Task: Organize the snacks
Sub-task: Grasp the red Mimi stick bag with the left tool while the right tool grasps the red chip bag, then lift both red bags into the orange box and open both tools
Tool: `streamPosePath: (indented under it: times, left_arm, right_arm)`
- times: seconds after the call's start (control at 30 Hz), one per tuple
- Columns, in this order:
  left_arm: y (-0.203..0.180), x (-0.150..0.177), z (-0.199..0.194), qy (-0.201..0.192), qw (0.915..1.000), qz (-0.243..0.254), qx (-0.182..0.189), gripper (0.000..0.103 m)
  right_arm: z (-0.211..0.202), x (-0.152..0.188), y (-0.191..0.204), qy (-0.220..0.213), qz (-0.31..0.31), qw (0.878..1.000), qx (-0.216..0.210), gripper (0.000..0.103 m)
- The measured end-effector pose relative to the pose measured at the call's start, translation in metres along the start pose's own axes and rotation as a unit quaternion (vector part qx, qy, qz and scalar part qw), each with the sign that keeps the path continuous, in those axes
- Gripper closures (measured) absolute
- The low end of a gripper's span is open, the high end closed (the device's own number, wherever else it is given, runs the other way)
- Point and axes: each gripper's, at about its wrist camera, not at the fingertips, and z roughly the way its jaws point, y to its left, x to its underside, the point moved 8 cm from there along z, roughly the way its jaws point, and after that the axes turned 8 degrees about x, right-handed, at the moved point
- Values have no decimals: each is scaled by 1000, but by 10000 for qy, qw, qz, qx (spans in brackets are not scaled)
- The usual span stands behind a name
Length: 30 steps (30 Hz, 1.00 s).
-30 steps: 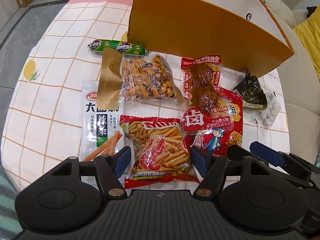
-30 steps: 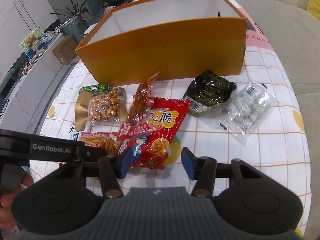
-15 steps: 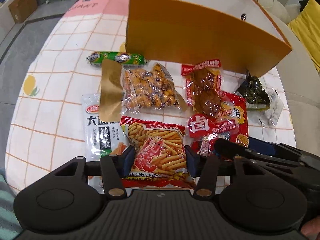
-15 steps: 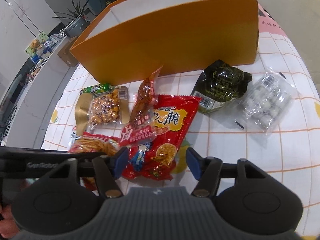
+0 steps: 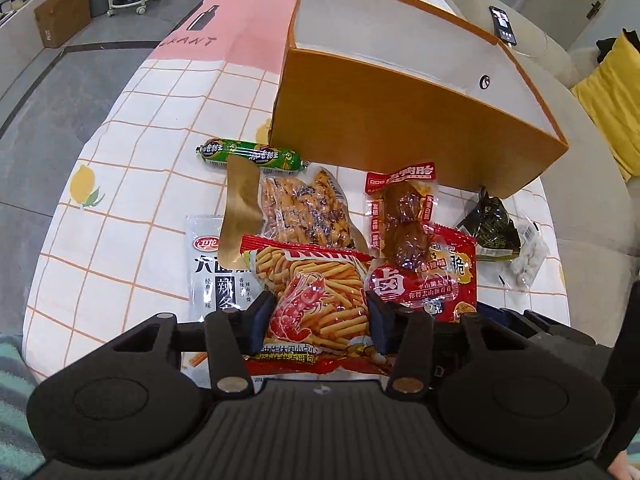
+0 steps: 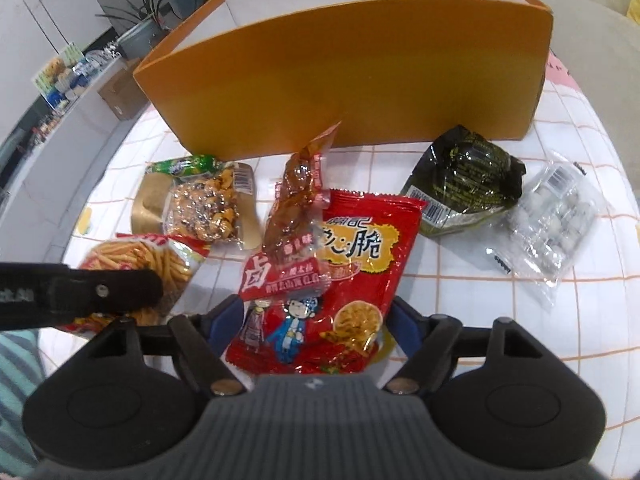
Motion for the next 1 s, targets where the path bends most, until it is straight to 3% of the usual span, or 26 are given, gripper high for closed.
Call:
streamPosePath:
  times: [0.5, 0.77, 1.0]
  left_arm:
    - [-13, 8, -17, -24, 9998, 115, 131, 48]
    - [-25, 15, -27, -29, 9994, 268, 238, 48]
    - [-30, 15, -38, -143, 9991, 301, 275, 48]
  right_arm:
    - [-15, 11, -24, 175, 240, 9994, 188, 47]
    - [-36, 24, -38, 320, 352, 9986, 227, 49]
    - [-72, 20, -38, 88, 357, 9992, 135, 50]
